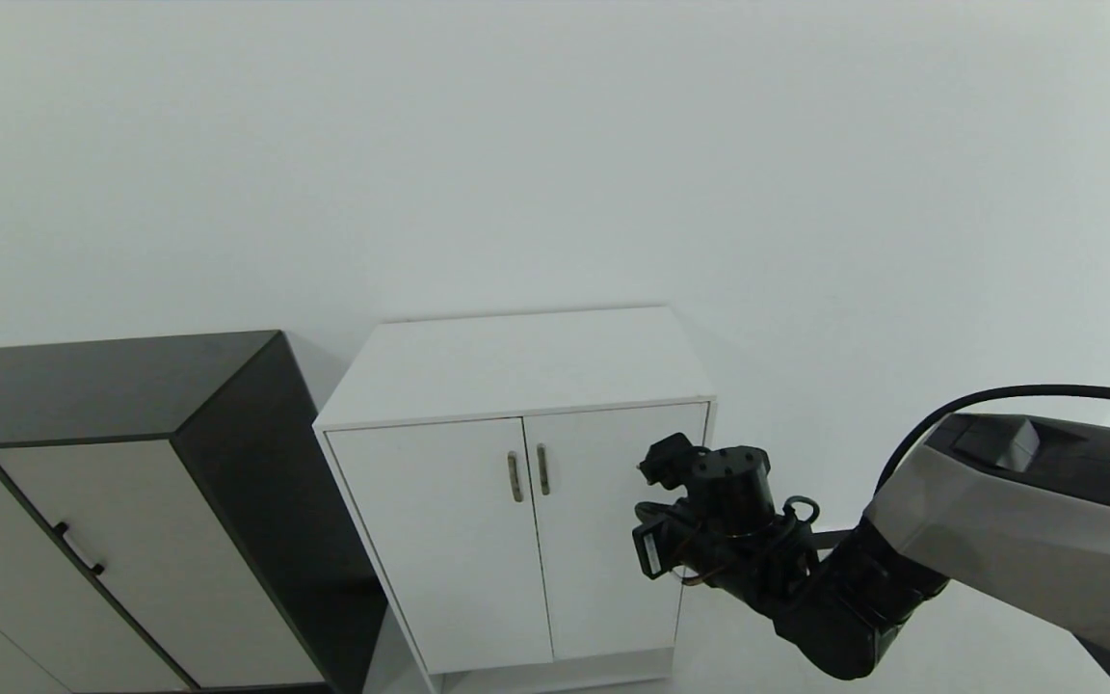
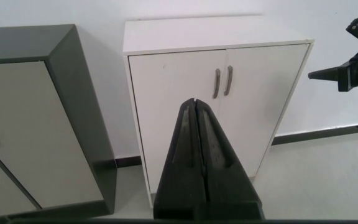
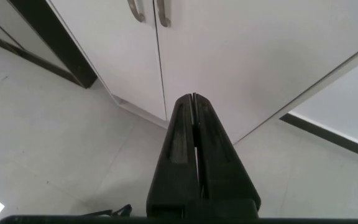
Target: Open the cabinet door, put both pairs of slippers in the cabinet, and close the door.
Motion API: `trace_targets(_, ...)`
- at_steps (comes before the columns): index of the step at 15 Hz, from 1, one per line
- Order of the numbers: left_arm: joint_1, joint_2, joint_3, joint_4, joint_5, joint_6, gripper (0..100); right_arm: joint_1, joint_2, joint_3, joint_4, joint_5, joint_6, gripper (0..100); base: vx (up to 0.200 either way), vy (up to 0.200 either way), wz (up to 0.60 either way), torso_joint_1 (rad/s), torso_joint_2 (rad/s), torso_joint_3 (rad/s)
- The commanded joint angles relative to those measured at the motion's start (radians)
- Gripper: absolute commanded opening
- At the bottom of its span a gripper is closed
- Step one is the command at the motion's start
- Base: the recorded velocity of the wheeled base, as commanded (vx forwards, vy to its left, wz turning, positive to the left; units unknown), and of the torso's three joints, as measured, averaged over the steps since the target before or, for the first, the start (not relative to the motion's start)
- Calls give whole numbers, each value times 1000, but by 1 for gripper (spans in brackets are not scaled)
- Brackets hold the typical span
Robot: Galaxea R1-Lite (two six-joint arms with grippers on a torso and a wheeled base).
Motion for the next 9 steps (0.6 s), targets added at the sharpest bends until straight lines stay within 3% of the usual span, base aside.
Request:
trace_targets(1, -1, 0, 0, -1, 0, -1, 0, 1, -3, 6, -2, 0, 0, 0, 0, 0, 0, 0, 0, 0)
trace_targets(5, 0, 0, 0, -1, 0, 1, 0, 1, -3, 9, -2, 0, 0, 0, 0, 0, 0, 0, 0, 0)
trace_targets(9, -1, 0, 0, -1, 0, -1, 0, -1, -23, 38, -20, -3, -1, 0, 200, 0, 0, -2, -1, 5)
